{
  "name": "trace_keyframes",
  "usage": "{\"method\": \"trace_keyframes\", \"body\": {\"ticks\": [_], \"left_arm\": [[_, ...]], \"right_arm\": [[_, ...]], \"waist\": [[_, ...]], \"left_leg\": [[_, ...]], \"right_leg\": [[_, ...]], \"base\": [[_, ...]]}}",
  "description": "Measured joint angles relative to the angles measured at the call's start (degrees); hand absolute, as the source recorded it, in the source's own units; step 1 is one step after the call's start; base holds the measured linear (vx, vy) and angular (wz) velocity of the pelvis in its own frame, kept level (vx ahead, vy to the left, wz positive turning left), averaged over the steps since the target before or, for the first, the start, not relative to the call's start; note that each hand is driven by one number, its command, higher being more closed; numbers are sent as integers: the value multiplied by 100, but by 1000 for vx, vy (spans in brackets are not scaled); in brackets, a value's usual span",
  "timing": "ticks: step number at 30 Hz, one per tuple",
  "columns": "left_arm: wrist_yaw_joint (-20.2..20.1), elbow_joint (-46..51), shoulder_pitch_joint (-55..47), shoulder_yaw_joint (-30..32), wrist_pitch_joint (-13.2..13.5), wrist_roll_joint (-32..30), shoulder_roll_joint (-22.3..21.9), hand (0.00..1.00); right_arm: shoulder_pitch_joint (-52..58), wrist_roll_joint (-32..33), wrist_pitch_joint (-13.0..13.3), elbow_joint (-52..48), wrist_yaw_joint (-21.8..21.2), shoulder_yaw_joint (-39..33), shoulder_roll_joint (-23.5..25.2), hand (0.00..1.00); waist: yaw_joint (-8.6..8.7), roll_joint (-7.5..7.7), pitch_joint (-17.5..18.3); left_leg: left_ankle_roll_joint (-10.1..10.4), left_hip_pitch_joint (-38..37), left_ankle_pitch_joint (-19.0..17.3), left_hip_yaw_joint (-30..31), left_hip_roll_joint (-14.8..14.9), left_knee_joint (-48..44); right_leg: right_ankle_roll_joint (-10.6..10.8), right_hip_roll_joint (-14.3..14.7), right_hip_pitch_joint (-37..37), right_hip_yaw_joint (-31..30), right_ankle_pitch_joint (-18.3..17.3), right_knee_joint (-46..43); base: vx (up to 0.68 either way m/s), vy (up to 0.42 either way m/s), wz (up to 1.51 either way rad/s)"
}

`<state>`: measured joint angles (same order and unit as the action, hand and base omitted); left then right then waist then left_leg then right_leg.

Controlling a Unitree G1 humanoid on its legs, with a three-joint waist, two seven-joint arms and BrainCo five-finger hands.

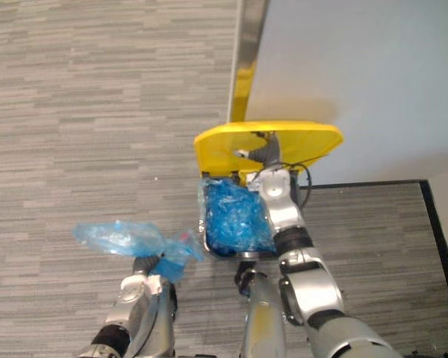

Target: Gather rubbish on tea table into small bin, then transfer packed bag to large trash can.

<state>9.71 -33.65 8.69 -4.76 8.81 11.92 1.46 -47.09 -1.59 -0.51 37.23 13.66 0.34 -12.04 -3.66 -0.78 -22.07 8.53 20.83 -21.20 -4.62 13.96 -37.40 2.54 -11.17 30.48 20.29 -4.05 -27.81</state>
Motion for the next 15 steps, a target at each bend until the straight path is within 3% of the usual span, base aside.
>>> {"method": "trace_keyframes", "body": {"ticks": [6,15], "left_arm": [[-118,1664,131,-968,57,200,87,100],[-562,3247,456,-2463,212,735,165,100]], "right_arm": [[-458,51,-77,152,-2,-48,-209,0],[-665,158,-128,309,-6,-332,-148,0]], "waist": [[51,-127,-234],[49,-127,-234]], "left_leg": [[-3,204,-2,196,-41,-169],[82,272,31,164,2,-265]], "right_leg": [[17,-73,57,97,-20,-94],[-8,-24,169,40,-11,-175]], "base": [[-62,-10,12],[-13,-3,-3]]}}
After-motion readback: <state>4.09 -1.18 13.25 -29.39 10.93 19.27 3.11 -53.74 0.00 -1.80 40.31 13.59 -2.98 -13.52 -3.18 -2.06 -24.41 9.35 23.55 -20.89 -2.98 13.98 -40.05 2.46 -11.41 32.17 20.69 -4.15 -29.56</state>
